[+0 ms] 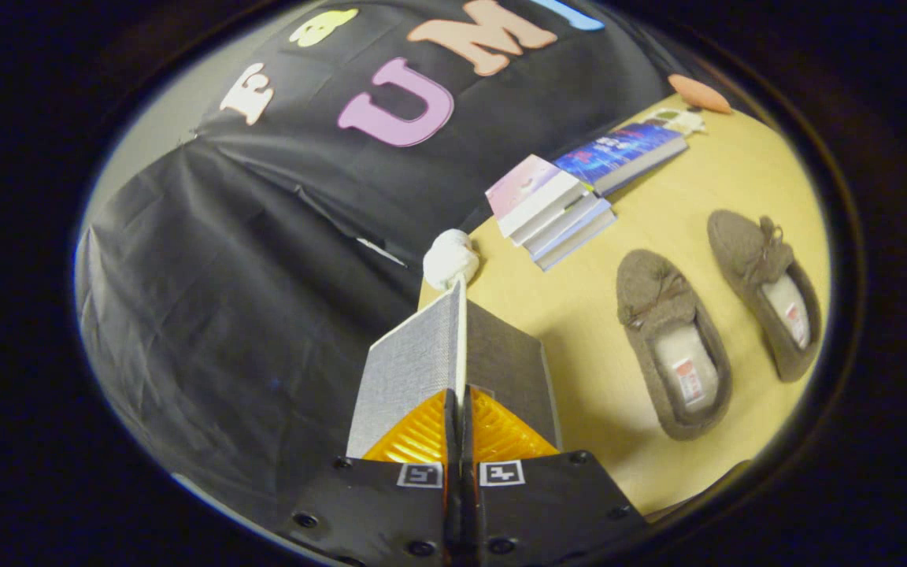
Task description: Open the storage box then place both shoes into the box .Put the left shoe in first, then the right shoe, with the right side of both shoes facing outward in a uniform manner.
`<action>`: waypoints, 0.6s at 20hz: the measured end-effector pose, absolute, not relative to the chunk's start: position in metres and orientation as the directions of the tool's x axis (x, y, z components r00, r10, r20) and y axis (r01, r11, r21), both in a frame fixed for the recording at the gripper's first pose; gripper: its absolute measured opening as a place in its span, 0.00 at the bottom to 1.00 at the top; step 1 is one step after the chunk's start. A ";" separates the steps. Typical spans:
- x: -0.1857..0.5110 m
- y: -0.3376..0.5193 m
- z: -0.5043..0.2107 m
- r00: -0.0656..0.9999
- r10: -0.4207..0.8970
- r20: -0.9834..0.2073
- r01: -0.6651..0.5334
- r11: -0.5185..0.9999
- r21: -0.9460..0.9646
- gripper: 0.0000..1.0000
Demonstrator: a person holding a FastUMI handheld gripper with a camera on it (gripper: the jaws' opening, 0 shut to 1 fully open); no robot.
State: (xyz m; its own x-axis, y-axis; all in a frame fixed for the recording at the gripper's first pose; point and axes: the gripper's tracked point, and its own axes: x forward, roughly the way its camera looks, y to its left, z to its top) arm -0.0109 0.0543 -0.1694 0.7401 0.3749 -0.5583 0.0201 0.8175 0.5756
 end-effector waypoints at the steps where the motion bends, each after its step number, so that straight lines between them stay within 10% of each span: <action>1: -0.009 0.057 -0.159 0.745 0.370 -0.555 0.001 0.832 0.555 0.03; 12: 0.012 0.142 -0.049 0.737 0.461 -0.495 -0.128 0.814 0.566 0.03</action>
State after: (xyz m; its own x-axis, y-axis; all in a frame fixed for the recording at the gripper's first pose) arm 0.0116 0.1419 -0.0485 0.7366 0.4605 -0.4954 -0.1285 0.8143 0.5660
